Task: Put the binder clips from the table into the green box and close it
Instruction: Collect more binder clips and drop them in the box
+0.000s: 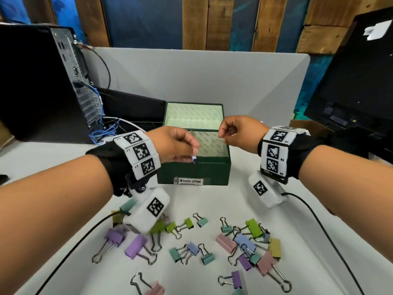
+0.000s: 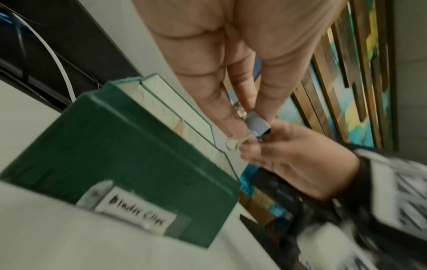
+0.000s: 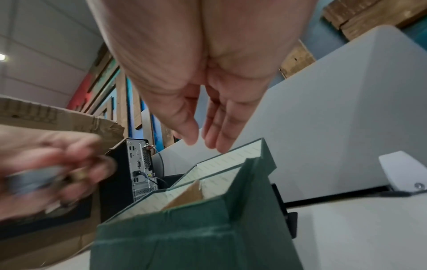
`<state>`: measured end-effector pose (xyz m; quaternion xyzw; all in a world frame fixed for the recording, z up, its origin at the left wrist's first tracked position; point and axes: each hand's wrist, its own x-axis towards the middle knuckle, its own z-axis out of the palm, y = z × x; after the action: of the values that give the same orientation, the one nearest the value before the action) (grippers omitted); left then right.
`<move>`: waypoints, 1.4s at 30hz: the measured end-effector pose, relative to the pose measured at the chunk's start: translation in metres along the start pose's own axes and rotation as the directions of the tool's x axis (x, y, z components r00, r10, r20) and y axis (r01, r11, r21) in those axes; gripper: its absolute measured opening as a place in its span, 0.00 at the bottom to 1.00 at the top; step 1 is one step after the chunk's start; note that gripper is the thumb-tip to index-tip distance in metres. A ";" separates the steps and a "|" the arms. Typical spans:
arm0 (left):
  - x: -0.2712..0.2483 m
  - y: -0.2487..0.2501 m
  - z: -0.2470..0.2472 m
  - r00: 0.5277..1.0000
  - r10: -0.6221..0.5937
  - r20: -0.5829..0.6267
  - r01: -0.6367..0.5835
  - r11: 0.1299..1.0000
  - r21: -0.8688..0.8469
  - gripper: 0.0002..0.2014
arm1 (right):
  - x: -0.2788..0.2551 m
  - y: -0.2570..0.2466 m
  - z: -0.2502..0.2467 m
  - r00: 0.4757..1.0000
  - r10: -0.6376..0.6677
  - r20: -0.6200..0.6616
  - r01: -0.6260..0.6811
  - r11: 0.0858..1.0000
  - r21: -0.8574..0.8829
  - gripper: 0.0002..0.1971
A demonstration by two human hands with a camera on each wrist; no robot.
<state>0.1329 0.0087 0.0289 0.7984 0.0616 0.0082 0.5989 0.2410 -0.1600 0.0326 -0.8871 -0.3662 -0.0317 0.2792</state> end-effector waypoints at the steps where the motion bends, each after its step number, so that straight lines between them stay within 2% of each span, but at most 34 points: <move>1: 0.003 0.003 -0.001 1.000 0.012 -0.024 -0.013 0.999 -0.033 0.06 | -0.006 0.002 -0.002 1.000 -0.001 0.010 0.001 1.000 -0.009 0.15; 3: 0.012 0.006 -0.001 0.997 0.041 -0.059 -0.046 0.996 -0.081 0.06 | -0.021 0.003 -0.006 0.998 0.006 0.057 -0.005 1.000 -0.023 0.13; 5: 0.023 0.009 0.003 0.992 0.078 -0.099 -0.085 0.994 -0.072 0.07 | -0.038 0.002 -0.009 0.982 0.023 0.188 -0.012 0.998 -0.055 0.11; 6: 0.029 0.010 0.006 0.988 0.094 -0.118 -0.100 0.994 -0.050 0.07 | -0.046 0.002 -0.010 0.957 0.041 0.287 -0.018 0.996 -0.084 0.10; 8: 0.039 0.013 0.014 0.981 0.129 -0.146 -0.128 0.992 0.015 0.06 | -0.060 0.004 -0.009 0.870 0.089 0.485 -0.021 0.989 -0.144 0.07; 10: 0.049 0.015 0.019 0.968 0.173 -0.184 -0.147 0.979 0.143 0.04 | -0.070 0.008 -0.004 0.789 0.132 0.600 -0.013 0.980 -0.198 0.07; 12: 0.059 0.016 0.022 0.961 0.181 -0.209 -0.125 0.959 0.254 0.06 | -0.078 0.013 0.001 0.765 0.164 0.622 -0.005 0.969 -0.249 0.08; 15: 0.069 0.012 0.021 0.983 0.090 -0.160 -0.046 0.965 0.257 0.14 | -0.083 0.017 0.004 0.787 0.170 0.593 -0.010 0.965 -0.264 0.09; 18: 0.064 0.010 0.019 0.991 0.069 -0.117 -0.030 0.952 0.305 0.15 | -0.085 0.019 0.003 0.789 0.178 0.588 -0.034 0.968 -0.247 0.09; 21: 0.044 0.009 0.018 0.992 0.103 -0.074 -0.071 0.934 0.349 0.12 | -0.087 0.020 0.004 0.737 0.198 0.646 -0.040 0.967 -0.251 0.12; 23: 0.027 0.008 0.021 0.996 0.084 0.044 -0.094 0.921 0.377 0.11 | -0.089 0.019 0.008 0.690 0.220 0.690 -0.040 0.963 -0.268 0.15; 24: 0.018 0.007 0.024 0.990 0.054 0.133 -0.107 0.896 0.431 0.10 | -0.089 0.018 0.010 0.670 0.229 0.707 -0.034 0.960 -0.278 0.16; 25: 0.009 0.005 0.028 0.974 0.019 0.226 -0.139 0.835 0.533 0.09 | -0.090 0.018 0.013 0.654 0.235 0.720 -0.025 0.957 -0.290 0.16; 27: -0.007 -0.001 0.038 0.921 -0.072 0.383 -0.247 0.652 0.717 0.09 | -0.091 0.017 0.017 0.637 0.242 0.732 -0.012 0.952 -0.304 0.17; 28: -0.014 -0.004 0.045 0.891 -0.119 0.439 -0.298 0.578 0.760 0.11 | -0.091 0.017 0.019 0.636 0.245 0.731 -0.009 0.950 -0.311 0.17; 30: -0.027 -0.009 0.061 0.832 -0.197 0.519 -0.379 0.482 0.790 0.14 | -0.090 0.017 0.021 0.643 0.249 0.724 0.009 0.943 -0.332 0.16; 32: -0.034 -0.013 0.077 0.780 -0.225 0.584 -0.474 0.399 0.785 0.16 | -0.088 0.017 0.024 0.654 0.252 0.713 0.018 0.937 -0.348 0.14; 34: -0.034 -0.015 0.087 0.751 -0.219 0.623 -0.533 0.357 0.767 0.18 | -0.086 0.017 0.026 0.667 0.254 0.701 0.008 0.938 -0.347 0.12; 37: -0.028 -0.015 0.094 0.752 -0.214 0.624 -0.544 0.333 0.770 0.18 | -0.083 0.017 0.026 0.677 0.257 0.689 -0.005 0.938 -0.345 0.13; 39: -0.025 -0.017 0.099 0.752 -0.231 0.617 -0.555 0.282 0.782 0.18 | -0.084 0.017 0.023 0.683 0.260 0.683 -0.026 0.943 -0.333 0.12; 42: -0.023 -0.023 0.104 0.738 -0.244 0.629 -0.584 0.234 0.777 0.16 | -0.088 0.016 0.020 0.656 0.263 0.707 -0.051 0.951 -0.306 0.14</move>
<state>0.1166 -0.0865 -0.0209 0.9387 -0.2517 -0.2319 -0.0411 0.1849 -0.2147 -0.0150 -0.8802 -0.3616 0.3072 -0.0102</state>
